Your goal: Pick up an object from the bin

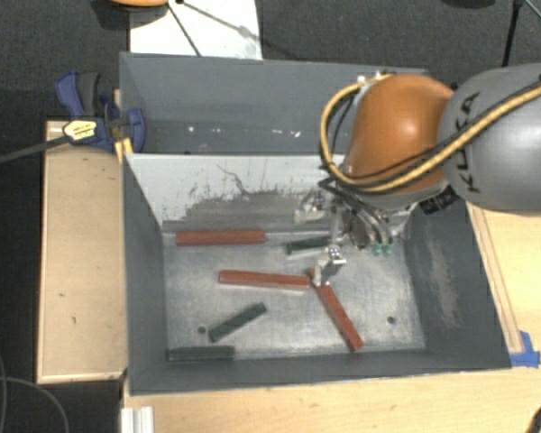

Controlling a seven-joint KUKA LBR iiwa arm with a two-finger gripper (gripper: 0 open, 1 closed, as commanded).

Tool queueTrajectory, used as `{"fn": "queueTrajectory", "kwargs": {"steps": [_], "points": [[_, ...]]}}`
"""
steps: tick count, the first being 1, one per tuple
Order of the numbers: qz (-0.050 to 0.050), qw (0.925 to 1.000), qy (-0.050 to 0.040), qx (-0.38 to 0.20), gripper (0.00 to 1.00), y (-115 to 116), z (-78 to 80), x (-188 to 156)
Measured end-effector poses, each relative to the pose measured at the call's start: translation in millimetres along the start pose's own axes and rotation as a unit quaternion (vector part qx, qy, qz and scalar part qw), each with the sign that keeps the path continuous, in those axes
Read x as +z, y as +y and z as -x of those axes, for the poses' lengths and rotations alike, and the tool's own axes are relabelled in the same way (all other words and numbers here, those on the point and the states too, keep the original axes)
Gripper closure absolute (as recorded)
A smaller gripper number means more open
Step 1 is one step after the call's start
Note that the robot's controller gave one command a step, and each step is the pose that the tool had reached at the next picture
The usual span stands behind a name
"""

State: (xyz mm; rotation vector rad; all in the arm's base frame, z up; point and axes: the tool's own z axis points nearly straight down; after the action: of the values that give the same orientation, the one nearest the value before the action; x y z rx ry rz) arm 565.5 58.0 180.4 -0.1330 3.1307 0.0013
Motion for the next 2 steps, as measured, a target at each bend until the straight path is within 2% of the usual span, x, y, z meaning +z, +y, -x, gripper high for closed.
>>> {"fn": "queueTrajectory", "kwargs": {"steps": [1, 2], "points": [[0.0, 0.9979, 0.002, 0.065, 1.0, -29.3, -7.4, 101.9], [0.0, 0.9979, 0.002, 0.065, 1.0, -29.3, -7.4, 101.9]]}}
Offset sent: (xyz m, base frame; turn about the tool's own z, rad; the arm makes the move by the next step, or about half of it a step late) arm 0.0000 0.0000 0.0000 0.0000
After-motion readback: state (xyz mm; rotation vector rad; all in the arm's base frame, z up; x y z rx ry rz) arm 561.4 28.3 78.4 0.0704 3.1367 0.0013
